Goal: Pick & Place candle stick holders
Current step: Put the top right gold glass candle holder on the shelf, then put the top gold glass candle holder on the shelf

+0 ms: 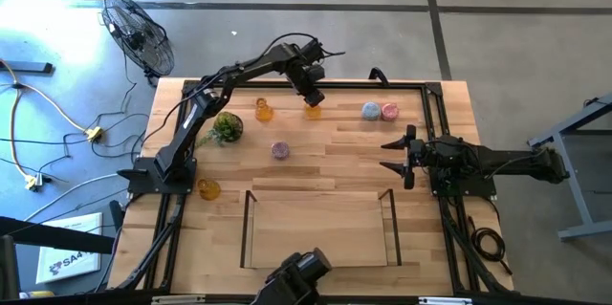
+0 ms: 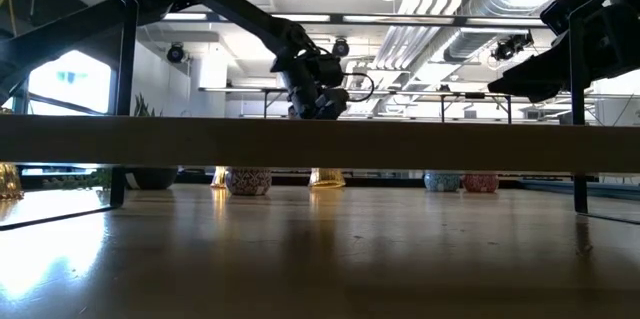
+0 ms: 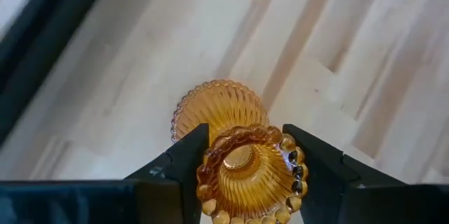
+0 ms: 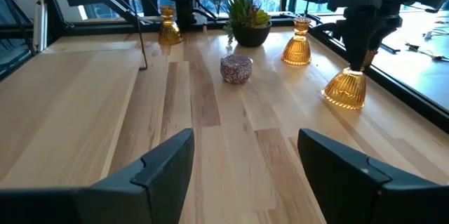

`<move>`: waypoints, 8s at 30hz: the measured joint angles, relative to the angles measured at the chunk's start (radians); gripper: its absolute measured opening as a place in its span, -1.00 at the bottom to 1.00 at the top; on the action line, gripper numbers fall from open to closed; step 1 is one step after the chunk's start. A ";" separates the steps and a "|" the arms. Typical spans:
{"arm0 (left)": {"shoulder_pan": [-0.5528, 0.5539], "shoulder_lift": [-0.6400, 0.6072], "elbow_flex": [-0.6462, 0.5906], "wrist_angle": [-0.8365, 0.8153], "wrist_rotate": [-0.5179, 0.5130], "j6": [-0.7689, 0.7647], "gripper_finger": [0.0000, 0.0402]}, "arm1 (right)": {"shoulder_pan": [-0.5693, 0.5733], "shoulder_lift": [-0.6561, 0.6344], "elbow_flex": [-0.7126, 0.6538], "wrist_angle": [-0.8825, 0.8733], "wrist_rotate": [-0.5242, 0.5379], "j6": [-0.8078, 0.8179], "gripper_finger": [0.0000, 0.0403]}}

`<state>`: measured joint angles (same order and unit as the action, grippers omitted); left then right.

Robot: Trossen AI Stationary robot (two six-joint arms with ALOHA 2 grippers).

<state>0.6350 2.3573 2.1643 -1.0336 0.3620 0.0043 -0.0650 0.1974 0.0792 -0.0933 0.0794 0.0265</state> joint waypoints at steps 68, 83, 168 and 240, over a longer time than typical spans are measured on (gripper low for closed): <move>-0.989 -0.195 0.187 -0.443 -0.385 -0.772 -0.22 | 0.000 -0.001 0.000 0.232 -0.248 -0.008 0.24; -1.100 -0.204 0.138 -0.538 -0.541 -1.175 -0.22 | 0.000 -0.001 0.000 0.265 -0.372 0.026 0.24; -0.386 -0.882 0.035 -0.537 -1.045 -0.257 -0.92 | 0.000 0.122 0.000 0.454 -0.243 0.052 0.24; 0.357 -0.438 -0.687 -0.004 0.041 0.424 -1.00 | 0.000 0.150 0.000 0.419 -0.069 0.098 0.24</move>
<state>0.9921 1.9198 1.4773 -1.0379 0.4026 0.4284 -0.0650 0.3477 0.0795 0.3260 0.0101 0.1246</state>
